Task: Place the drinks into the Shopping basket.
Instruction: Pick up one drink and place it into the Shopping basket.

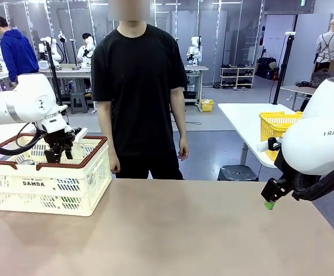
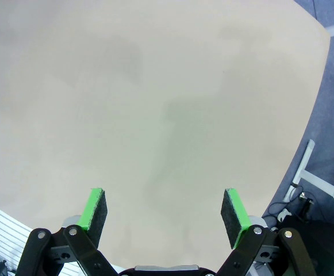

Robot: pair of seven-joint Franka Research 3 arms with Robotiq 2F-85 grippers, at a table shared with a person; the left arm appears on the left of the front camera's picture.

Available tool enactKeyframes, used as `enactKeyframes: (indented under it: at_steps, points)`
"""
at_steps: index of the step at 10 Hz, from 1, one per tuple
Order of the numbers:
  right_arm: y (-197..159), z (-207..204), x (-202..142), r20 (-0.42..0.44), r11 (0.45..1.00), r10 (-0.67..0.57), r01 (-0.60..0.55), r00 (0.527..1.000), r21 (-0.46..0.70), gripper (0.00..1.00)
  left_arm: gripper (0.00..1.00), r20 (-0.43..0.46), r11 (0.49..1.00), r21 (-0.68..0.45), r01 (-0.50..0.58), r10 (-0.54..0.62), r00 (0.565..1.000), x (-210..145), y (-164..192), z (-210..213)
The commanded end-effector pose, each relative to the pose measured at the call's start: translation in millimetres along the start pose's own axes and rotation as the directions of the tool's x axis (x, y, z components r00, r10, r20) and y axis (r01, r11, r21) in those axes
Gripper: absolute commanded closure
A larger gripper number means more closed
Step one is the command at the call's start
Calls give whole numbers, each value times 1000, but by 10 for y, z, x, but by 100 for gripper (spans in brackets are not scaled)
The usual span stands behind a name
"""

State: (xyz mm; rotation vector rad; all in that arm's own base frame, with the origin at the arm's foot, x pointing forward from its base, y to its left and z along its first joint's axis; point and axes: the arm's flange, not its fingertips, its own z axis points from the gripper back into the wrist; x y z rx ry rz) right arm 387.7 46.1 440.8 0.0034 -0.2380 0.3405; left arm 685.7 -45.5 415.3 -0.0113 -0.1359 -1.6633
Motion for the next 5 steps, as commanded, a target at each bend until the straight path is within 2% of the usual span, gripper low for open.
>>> enactKeyframes:
  at_steps: [1, 5]
  points:
    - [-9, -9, -23, 0, 1000, 4, -4, 1000, 0, 0, 0, -2, 1000, 0, 2, -2, 1000, -3, 29, 1]
    - [-9, -9, -23, 0, 1000, 4, -4, 1000, 0, 0, 0, -2, 1000, 0, 2, -2, 1000, -3, 29, 1]
